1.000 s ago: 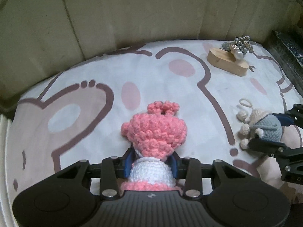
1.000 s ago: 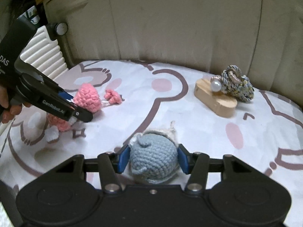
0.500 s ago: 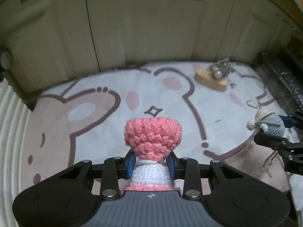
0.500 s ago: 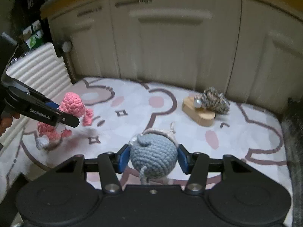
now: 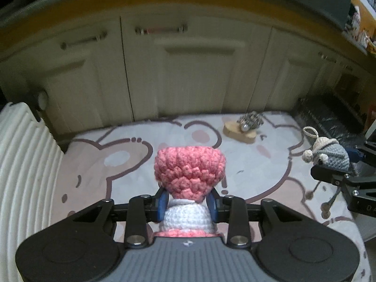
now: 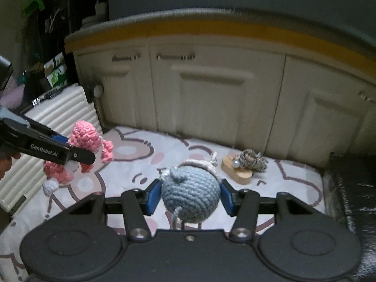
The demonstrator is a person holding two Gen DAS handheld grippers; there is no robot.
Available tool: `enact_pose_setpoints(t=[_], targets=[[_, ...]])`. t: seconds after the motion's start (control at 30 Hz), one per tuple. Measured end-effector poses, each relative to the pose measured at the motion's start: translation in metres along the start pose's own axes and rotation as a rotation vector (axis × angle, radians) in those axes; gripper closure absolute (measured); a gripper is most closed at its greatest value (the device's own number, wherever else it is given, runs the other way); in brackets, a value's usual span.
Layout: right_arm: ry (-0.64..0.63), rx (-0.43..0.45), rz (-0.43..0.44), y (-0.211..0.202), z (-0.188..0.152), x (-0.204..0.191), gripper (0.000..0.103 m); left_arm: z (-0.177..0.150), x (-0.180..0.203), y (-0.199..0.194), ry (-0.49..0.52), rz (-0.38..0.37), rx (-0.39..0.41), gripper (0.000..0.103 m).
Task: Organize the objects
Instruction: 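Lift and carry the grey mouse and pink doll toward the black box with both tools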
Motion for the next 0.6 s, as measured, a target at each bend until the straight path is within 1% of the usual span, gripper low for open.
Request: enact_pose_setpoints(t=[0.13,0.3,0.43,0.6], targets=[[0.001,0.027,-0.008,-0.027,0.007,-0.008,0.049,0.002,0.005,-0.030,-0.012,0.009,0.028,0.067],[0.018,0.037,-0.013,-0.056,0.010,-0.017,0.049,-0.001,0.013,-0.062,-0.032,0.011,0.053,0.067],[0.036,0.034,-0.010,-0.074,0.008,-0.025,0.049,-0.006,0.020,-0.082,-0.057,-0.002,0.069,0.067],[0.048,0.029,-0.016,-0.090,0.002,-0.036,0.049,-0.014,0.030,-0.097,-0.077,-0.020,0.086,0.067]])
Point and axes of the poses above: each gripper's, at about its wrist camera, not at the fingertips, and y roughly the way its jaws point, x to its right, z to its top, the point moved 1 cm from there along y, roughly the way its jaws point, and after that the axes turned 10 degrees about y, right-handed, at the moved point
